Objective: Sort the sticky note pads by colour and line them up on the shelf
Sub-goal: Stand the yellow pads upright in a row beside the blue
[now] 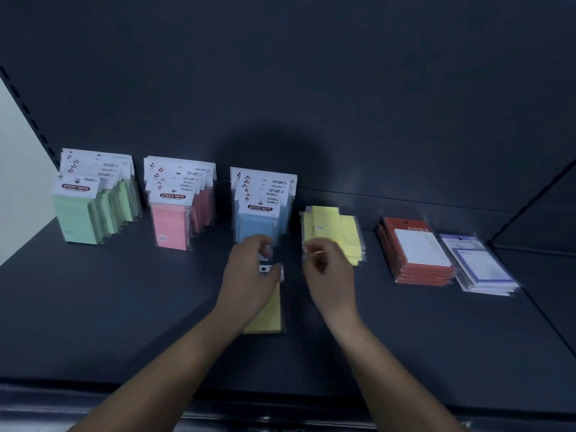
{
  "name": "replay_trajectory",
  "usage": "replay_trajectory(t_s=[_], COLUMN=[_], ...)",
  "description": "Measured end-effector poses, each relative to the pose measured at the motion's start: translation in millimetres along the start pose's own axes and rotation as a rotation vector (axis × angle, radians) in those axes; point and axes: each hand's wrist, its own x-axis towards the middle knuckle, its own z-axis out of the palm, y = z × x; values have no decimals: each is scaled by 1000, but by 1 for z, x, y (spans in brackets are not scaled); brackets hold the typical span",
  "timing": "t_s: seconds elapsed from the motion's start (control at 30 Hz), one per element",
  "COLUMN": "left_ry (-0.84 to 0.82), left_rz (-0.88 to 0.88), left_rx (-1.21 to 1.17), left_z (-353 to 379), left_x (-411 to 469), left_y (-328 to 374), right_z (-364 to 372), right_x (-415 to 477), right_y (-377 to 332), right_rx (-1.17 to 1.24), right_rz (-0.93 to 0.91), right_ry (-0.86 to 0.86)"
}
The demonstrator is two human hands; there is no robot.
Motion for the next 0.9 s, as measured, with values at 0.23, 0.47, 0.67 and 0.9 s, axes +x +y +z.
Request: replay_trajectory(t_s=[0.23,0.47,0.67,0.9], left_ry=[-293,-182,20,-100], left_rz=[-10,-161,-315,-388], left_rx=[-115,-289,-659,-670], left_z=[41,53,39,9], left_x=[45,44,24,-7], left_y=[33,38,37,25], right_z=[-33,-31,-23,-13], right_x=[38,33,8,-11], right_y=[10,7,-2,-6], right_rx=[-64,128,378,567], right_rz=[269,269,219,326], right_ry=[75,61,211,60])
